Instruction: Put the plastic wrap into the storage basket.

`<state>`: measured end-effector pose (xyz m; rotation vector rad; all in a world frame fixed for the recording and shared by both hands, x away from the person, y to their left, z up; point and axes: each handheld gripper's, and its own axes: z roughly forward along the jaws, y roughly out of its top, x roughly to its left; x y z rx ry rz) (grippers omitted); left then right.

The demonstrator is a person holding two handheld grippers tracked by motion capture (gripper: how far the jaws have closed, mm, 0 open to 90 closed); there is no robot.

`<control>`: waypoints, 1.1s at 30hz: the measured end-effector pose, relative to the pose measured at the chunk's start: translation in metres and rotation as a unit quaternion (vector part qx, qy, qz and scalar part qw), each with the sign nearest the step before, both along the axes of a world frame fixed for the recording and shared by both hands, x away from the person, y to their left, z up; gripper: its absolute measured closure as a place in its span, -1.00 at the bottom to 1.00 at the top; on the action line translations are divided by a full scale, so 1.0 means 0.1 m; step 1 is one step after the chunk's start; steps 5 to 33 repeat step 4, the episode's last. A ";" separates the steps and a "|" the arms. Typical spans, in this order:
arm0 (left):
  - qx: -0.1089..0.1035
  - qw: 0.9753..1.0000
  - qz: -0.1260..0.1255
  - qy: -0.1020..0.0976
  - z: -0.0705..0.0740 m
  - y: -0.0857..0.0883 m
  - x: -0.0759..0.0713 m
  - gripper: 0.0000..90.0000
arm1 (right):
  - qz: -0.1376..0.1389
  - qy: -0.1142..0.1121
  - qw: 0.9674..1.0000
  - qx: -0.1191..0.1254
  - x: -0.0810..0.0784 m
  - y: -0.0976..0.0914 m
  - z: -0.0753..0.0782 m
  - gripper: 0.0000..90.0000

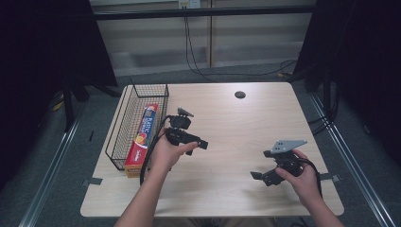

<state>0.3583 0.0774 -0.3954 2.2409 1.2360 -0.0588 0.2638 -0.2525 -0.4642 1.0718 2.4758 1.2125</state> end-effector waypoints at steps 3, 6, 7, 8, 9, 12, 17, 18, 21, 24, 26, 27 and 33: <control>-0.003 1.000 -0.005 -0.002 -0.07 -0.03 -0.04 -0.72 | -0.002 0.000 1.000 -0.003 0.00 0.00 -0.01 -0.98; -0.005 1.000 -0.010 -0.002 -0.09 -0.05 -0.07 -0.72 | -0.002 0.001 1.000 -0.003 0.01 0.00 -0.01 -0.98; -0.005 1.000 -0.010 -0.002 -0.09 -0.05 -0.07 -0.72 | -0.002 0.001 1.000 -0.003 0.01 0.00 -0.01 -0.98; -0.005 1.000 -0.010 -0.002 -0.09 -0.05 -0.07 -0.72 | -0.002 0.001 1.000 -0.003 0.01 0.00 -0.01 -0.98; -0.005 1.000 -0.010 -0.002 -0.09 -0.05 -0.07 -0.72 | -0.002 0.001 1.000 -0.003 0.01 0.00 -0.01 -0.98; -0.005 1.000 -0.010 -0.002 -0.09 -0.05 -0.07 -0.72 | -0.002 0.001 1.000 -0.003 0.01 0.00 -0.01 -0.98; -0.005 1.000 -0.010 -0.002 -0.09 -0.05 -0.07 -0.72 | -0.002 0.001 1.000 -0.003 0.01 0.00 -0.01 -0.98; -0.005 1.000 -0.010 -0.002 -0.09 -0.05 -0.07 -0.72 | -0.002 0.001 1.000 -0.003 0.01 0.00 -0.01 -0.98; -0.005 1.000 -0.010 -0.002 -0.09 -0.05 -0.07 -0.72 | -0.002 0.001 1.000 -0.003 0.01 0.00 -0.01 -0.98; -0.005 1.000 -0.010 -0.002 -0.09 -0.05 -0.07 -0.72 | -0.002 0.001 1.000 -0.003 0.01 0.00 -0.01 -0.98; -0.005 1.000 -0.010 -0.002 -0.09 -0.05 -0.07 -0.72 | -0.002 0.001 1.000 -0.003 0.01 0.00 -0.01 -0.98; -0.005 1.000 -0.010 -0.002 -0.09 -0.05 -0.07 -0.72 | -0.002 0.001 1.000 -0.003 0.01 0.00 -0.01 -0.98; -0.005 1.000 -0.010 -0.002 -0.09 -0.05 -0.07 -0.72 | -0.002 0.001 1.000 -0.003 0.01 0.00 -0.01 -0.98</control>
